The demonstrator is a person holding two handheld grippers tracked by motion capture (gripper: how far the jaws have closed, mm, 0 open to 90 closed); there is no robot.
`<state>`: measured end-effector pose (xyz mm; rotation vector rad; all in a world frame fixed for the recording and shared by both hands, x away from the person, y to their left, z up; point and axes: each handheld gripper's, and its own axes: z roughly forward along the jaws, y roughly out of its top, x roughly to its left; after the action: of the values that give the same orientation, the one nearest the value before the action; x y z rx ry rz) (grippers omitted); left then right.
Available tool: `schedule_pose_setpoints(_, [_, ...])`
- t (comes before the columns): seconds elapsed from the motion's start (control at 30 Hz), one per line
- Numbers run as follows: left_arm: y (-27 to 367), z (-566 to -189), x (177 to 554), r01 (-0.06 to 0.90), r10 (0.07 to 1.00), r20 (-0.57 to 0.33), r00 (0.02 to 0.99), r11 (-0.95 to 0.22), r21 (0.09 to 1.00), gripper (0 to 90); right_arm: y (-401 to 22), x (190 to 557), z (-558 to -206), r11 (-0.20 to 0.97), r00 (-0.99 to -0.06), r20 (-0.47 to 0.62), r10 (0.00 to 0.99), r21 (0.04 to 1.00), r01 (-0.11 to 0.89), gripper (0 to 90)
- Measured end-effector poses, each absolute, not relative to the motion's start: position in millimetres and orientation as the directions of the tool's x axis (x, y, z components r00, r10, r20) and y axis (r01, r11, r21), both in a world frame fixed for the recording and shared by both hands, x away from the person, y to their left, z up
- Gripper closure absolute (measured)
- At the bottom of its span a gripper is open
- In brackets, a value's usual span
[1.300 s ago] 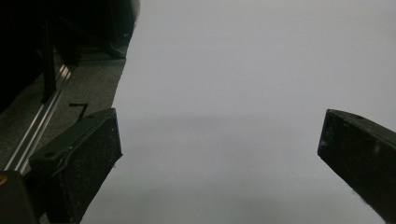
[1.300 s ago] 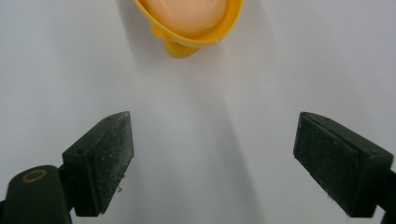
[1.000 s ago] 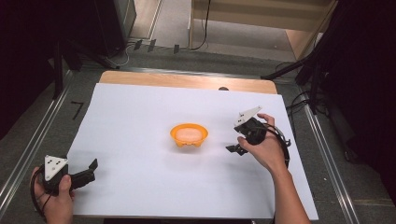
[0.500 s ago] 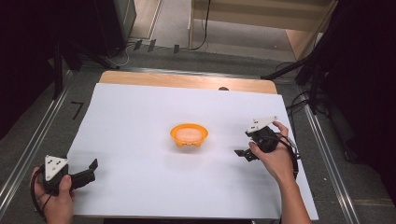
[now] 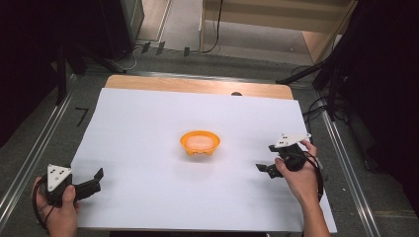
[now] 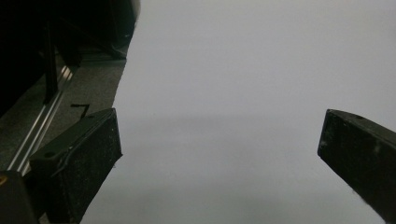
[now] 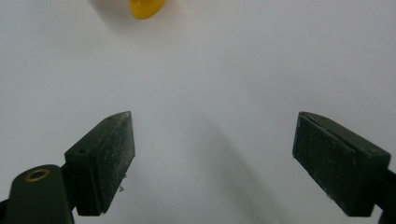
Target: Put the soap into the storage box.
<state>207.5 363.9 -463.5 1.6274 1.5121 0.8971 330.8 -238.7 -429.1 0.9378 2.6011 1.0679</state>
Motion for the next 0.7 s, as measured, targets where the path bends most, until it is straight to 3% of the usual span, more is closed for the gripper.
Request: schedule_pose_setpoints(0.7, [363.1,-463.4,207.5,0.491,0.997,0.022,0.068,-0.053,0.87,0.0,-296.2,292.2,-452.9,0.372,-0.681,0.128,0.721,0.757,0.536,13.3])
